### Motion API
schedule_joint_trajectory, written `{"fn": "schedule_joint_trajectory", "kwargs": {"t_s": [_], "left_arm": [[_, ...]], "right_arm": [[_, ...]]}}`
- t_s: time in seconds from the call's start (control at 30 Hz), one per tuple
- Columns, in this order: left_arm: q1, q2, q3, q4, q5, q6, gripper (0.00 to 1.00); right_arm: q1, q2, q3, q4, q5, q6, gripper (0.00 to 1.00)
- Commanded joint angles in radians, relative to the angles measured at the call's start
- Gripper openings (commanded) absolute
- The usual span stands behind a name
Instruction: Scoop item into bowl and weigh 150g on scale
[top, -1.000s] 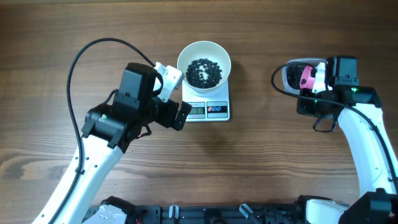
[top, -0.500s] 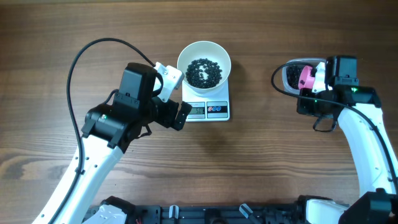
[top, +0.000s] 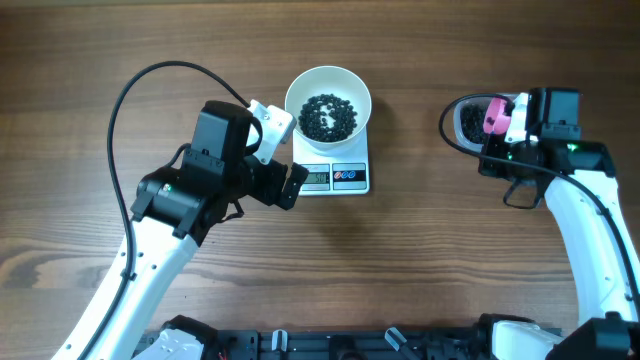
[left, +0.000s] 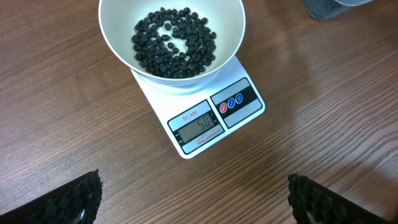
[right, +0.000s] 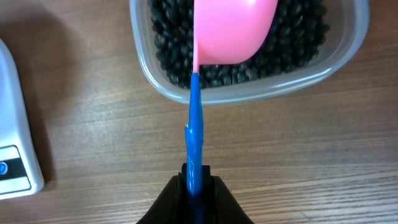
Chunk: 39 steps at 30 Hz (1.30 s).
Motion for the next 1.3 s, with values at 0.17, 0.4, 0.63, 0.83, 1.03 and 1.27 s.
{"fn": "schedule_joint_trajectory", "kwargs": {"t_s": [0.17,0.4,0.63,0.83,1.03,1.27], "left_arm": [[-0.004,0.004,0.022,0.002,0.016,-0.006,1.0],[-0.004,0.004,0.022,0.002,0.016,-0.006,1.0],[-0.004,0.004,0.022,0.002,0.016,-0.006,1.0],[-0.004,0.004,0.022,0.002,0.016,-0.006,1.0],[-0.004,0.004,0.022,0.002,0.016,-0.006,1.0],[-0.004,0.004,0.022,0.002,0.016,-0.006,1.0]], "right_arm": [[-0.004,-0.033,0.016,0.008,0.013,0.025,0.18],[-0.004,-0.033,0.016,-0.001,0.013,0.025,0.06],[-0.004,-0.033,0.024,0.009,0.013,0.024,0.04],[-0.004,-0.061,0.109,-0.002,0.025,-0.038,0.04],[-0.004,-0.055,0.118,-0.057,0.173,-0.132,0.04],[-0.004,0.01,0.117,-0.117,0.286,-0.184,0.04]]}}
